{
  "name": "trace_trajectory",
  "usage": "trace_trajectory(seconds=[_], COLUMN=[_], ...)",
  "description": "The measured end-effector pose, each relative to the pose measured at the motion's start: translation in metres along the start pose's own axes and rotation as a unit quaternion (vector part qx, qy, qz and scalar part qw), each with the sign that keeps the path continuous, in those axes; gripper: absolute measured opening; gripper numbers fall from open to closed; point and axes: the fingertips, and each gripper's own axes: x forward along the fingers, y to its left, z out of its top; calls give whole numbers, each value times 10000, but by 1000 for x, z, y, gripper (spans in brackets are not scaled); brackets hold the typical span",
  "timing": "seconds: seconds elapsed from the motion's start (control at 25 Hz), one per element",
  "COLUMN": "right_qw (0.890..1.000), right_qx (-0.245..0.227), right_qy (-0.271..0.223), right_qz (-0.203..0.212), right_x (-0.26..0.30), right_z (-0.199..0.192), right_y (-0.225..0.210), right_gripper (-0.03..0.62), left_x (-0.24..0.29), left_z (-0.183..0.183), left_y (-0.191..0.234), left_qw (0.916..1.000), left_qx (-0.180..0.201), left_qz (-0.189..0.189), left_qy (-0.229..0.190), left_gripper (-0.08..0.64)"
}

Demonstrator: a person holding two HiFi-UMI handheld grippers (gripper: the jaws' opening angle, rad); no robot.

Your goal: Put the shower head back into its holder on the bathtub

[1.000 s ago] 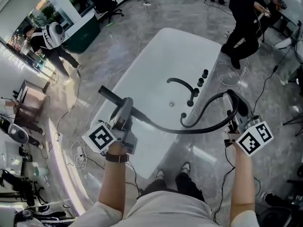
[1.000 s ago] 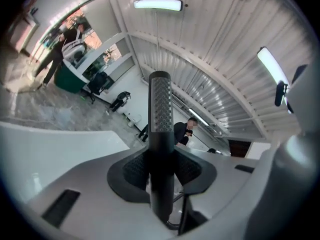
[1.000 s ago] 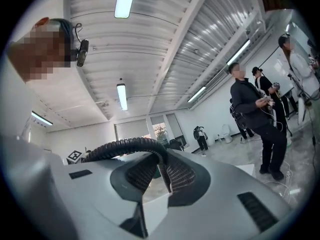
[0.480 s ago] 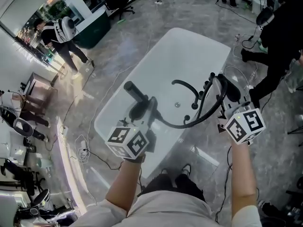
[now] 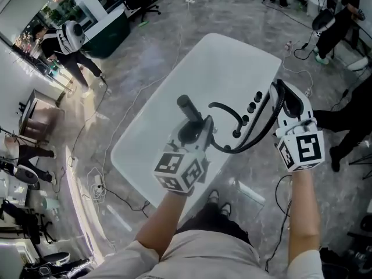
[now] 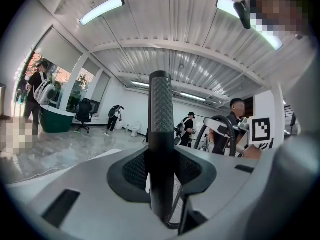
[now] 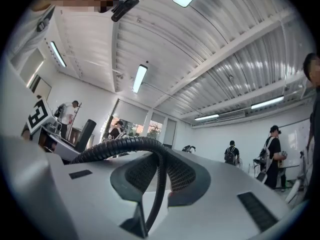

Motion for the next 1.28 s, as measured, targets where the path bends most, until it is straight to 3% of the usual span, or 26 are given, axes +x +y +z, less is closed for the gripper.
trace_trajectory(seconds=[0.24, 0.32, 0.52, 0.88, 1.08, 1.2, 1.28], right_qw=[9947, 9947, 9977, 9938, 9935, 9912, 9906], right_qx=[-967, -975, -422, -1005, -911, -472, 20], right_qy=[95, 196, 468, 422, -166, 50, 244], right_qz=[-333, -279, -259, -233, 662, 1238, 1347], right_x=[25, 40, 70, 88, 87, 77, 75], right_z=[-7, -17, -51, -50, -39, -55, -64], right_y=[-4, 1, 5, -16, 30, 69, 71], right_gripper=[67, 67, 67, 67, 67, 67, 67], left_x=[36, 43, 49, 67, 73, 62, 56], left_z=[-4, -5, -4, -10, -10, -9, -11], left_y=[8, 19, 49, 53, 43, 54, 58], left_qw=[9997, 9996, 9999, 10000, 9997, 9988, 9982], left_qx=[142, 139, 125, -15, 123, 168, 137], left_qz=[-220, -238, -72, 60, 211, 455, 578], left_qy=[8, 26, 20, 38, 56, 83, 77], left_gripper=[124, 124, 124, 124, 124, 124, 124])
